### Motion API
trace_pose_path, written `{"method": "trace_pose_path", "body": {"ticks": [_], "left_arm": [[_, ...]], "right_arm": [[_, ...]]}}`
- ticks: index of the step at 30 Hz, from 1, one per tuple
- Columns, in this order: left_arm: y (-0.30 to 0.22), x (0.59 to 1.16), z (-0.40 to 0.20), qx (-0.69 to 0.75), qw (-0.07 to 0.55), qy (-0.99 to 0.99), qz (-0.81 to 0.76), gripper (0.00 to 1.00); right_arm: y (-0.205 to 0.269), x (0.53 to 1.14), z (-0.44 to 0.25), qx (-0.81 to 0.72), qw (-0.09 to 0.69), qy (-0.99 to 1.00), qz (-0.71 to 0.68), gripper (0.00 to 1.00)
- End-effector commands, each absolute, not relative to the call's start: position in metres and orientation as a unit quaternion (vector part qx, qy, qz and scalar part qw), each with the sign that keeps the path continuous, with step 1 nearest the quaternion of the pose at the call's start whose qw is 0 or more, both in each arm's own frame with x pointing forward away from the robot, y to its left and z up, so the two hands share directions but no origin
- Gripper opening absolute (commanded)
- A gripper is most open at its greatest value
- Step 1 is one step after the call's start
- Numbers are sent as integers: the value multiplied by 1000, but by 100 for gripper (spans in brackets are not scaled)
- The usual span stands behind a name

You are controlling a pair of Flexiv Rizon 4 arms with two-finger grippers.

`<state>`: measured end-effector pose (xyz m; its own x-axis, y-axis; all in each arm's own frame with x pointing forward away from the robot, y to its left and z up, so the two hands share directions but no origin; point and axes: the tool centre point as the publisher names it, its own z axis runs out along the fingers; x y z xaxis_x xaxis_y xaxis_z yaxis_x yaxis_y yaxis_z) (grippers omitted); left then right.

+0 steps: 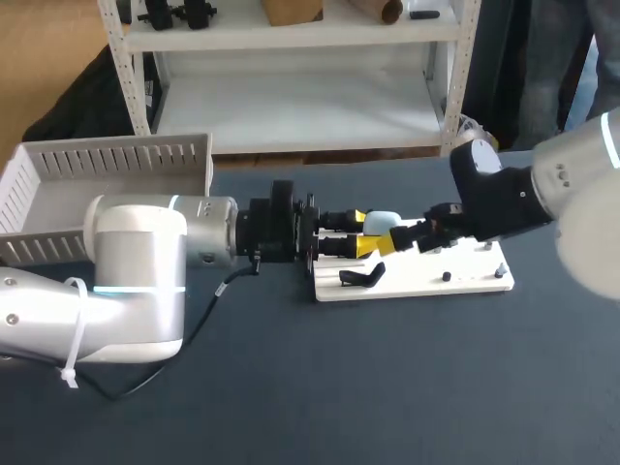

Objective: Pick up each earbud case from the left stands, insert the matching earbuds, close the lid, and place the case in the box.

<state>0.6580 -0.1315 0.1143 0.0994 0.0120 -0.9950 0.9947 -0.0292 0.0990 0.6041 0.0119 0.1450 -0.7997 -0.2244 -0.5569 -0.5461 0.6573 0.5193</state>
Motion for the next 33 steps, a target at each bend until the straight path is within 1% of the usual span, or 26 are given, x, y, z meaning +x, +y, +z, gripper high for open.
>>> {"method": "trace_pose_path", "body": {"ticks": [1, 12, 33], "left_arm": [[-131, 658, 113, 534, 515, 470, -478, 0], [-131, 658, 113, 534, 515, 470, -478, 0], [-131, 658, 113, 534, 515, 470, -478, 0]], "right_arm": [[15, 617, 135, -216, 223, 878, 364, 100], [11, 636, 124, -189, 227, 887, 355, 100], [4, 647, 129, -175, 246, 890, 341, 100]]}}
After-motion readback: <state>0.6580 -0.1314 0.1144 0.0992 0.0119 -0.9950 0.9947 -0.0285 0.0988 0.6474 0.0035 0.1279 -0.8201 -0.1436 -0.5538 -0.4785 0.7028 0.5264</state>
